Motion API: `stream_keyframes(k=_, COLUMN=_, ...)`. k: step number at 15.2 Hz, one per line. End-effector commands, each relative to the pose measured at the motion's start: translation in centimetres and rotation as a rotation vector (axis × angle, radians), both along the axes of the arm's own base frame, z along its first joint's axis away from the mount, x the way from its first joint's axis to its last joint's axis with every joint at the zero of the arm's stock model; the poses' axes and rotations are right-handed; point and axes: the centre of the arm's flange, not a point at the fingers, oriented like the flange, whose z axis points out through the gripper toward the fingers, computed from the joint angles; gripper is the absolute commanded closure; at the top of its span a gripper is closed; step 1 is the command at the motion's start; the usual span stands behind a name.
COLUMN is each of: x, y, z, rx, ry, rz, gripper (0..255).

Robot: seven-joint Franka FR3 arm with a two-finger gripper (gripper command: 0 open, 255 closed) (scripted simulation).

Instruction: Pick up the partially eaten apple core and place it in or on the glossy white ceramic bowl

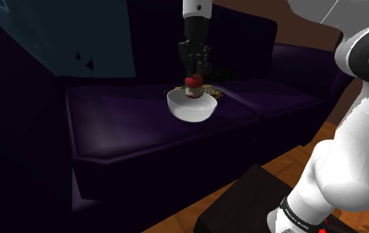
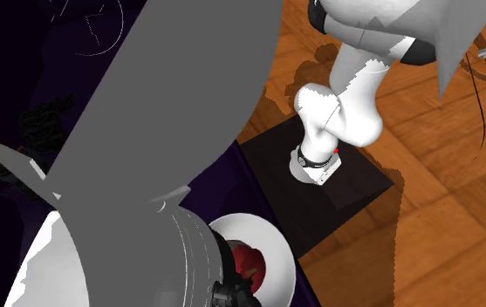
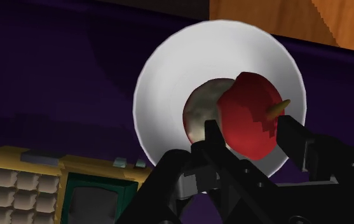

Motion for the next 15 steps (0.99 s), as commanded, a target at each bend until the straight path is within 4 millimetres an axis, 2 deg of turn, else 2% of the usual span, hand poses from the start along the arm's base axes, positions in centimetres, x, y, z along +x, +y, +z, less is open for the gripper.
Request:
stream_keyframes(k=1, x=0.0, y=-0.1, z=-1.1, rx=0.0, ry=-0.001, rz=0.0, gripper=255)
stream_keyframes(k=3, x=0.0, y=-0.1, z=-2.3, rx=0.0, ry=-0.001, rz=0.0, gripper=255)
stream_keyframes(k=11, x=0.0, y=-0.1, z=-2.3, rx=0.0, ry=-0.001, rz=0.0, gripper=255)
stream_keyframes(k=12, x=0.0, y=-0.1, z=-2.3, rx=0.0, ry=-0.001, rz=0.0, gripper=0)
stream_keyframes(k=15, x=0.0, y=-0.1, z=-2.3, rx=0.0, ry=-0.001, rz=0.0, gripper=0)
